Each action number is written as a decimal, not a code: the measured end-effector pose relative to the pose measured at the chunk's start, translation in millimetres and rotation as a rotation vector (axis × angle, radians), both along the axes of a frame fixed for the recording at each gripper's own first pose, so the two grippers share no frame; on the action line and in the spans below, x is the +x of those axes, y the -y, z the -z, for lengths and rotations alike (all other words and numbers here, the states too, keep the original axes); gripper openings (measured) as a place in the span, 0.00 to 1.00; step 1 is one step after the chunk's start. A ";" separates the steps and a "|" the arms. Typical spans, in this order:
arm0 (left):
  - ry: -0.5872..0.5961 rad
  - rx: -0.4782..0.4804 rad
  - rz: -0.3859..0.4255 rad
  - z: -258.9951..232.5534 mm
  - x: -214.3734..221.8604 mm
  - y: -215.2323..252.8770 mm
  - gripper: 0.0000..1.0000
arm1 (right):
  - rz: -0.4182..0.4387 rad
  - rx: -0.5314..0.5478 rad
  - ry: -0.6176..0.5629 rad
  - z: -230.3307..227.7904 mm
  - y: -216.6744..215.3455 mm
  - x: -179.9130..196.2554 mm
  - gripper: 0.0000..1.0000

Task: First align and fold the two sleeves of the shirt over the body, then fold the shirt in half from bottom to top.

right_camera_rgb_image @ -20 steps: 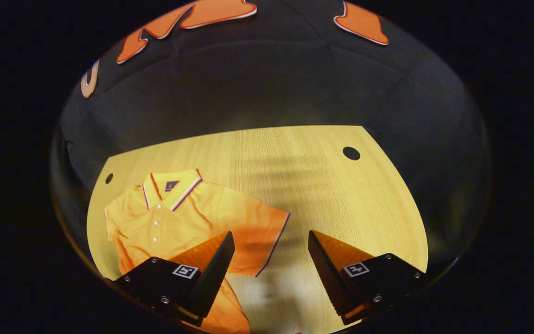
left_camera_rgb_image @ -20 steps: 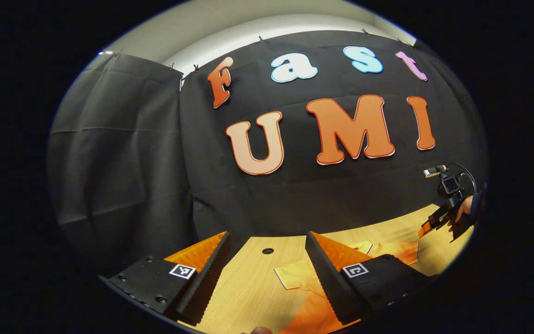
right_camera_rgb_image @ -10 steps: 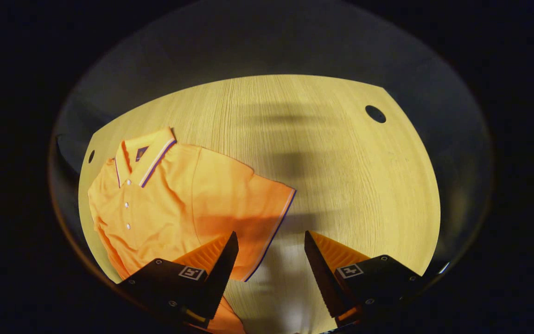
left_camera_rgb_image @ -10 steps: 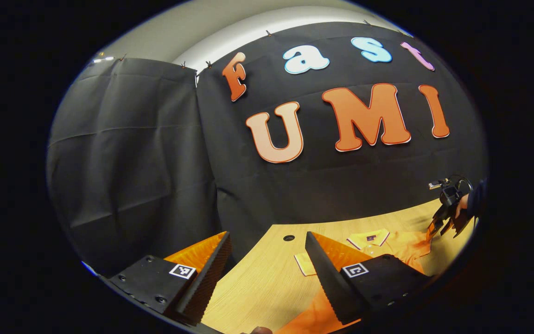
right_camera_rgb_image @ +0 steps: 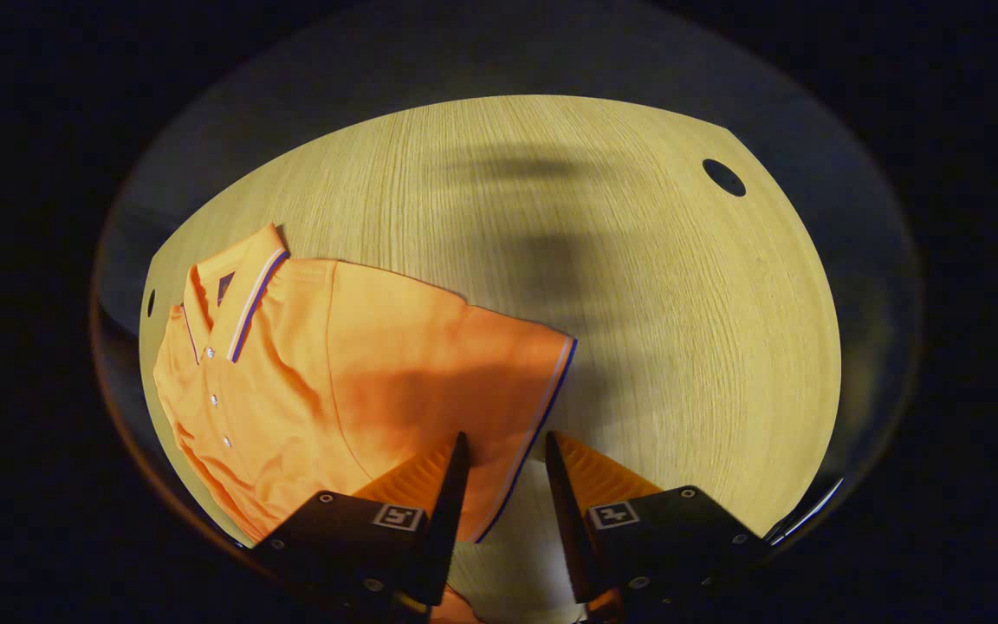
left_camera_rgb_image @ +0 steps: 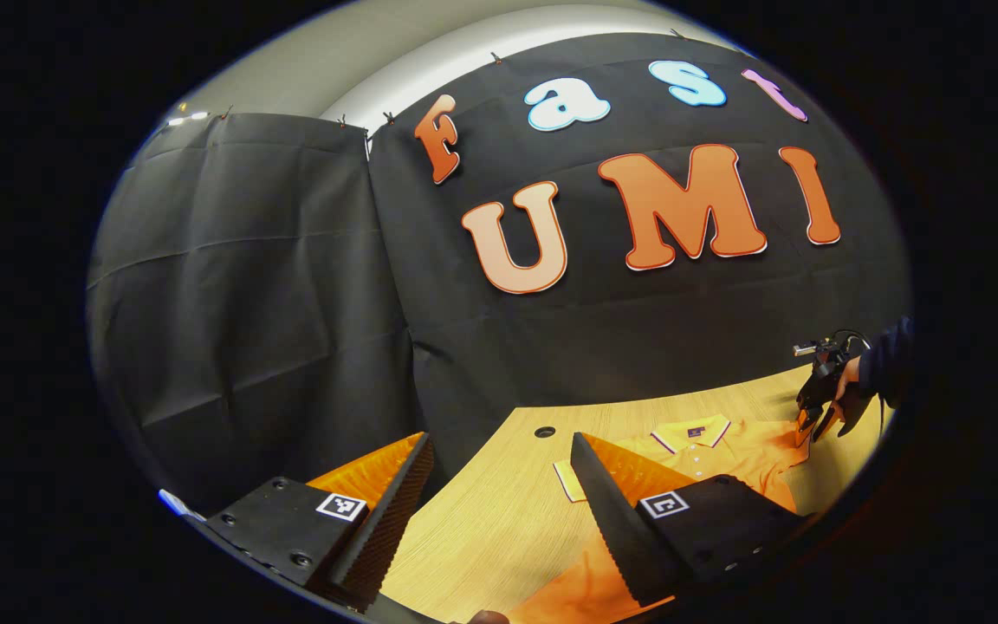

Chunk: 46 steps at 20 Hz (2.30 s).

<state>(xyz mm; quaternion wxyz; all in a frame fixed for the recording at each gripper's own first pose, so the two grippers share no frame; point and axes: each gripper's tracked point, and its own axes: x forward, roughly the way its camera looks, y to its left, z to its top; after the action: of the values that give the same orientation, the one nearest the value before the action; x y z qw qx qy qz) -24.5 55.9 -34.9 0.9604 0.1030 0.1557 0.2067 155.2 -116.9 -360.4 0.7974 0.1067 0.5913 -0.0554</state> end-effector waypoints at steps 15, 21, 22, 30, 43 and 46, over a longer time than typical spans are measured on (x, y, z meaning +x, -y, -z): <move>-0.003 -0.006 0.031 3.1 17.7 9.4 0.99 | -0.121 0.211 0.230 -93.1 -71.4 36.8 0.05; -0.023 -0.010 0.004 8.7 12.6 2.9 0.99 | -0.219 0.278 0.245 -110.2 -122.2 35.9 0.05; -0.025 -0.012 -0.004 7.7 13.6 1.6 0.99 | -0.228 0.298 0.249 -112.7 -130.2 34.9 0.05; -0.059 -0.138 0.051 31.2 69.8 -13.2 0.99 | -0.249 0.347 0.364 -159.3 -146.4 29.5 0.45; -0.480 -0.531 0.161 204.3 186.4 -47.8 1.00 | 0.049 0.178 0.643 -253.0 -75.7 -48.5 0.88; -0.618 -0.612 0.154 249.0 202.4 -47.6 0.98 | 0.112 0.107 0.679 -261.5 -60.3 -76.9 0.89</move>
<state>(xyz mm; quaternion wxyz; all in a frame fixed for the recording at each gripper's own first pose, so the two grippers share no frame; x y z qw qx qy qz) 177.9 103.5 -283.9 0.8675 -0.1181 0.4816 0.0384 78.3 -56.6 -98.9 0.9376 0.1930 0.2878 -0.0292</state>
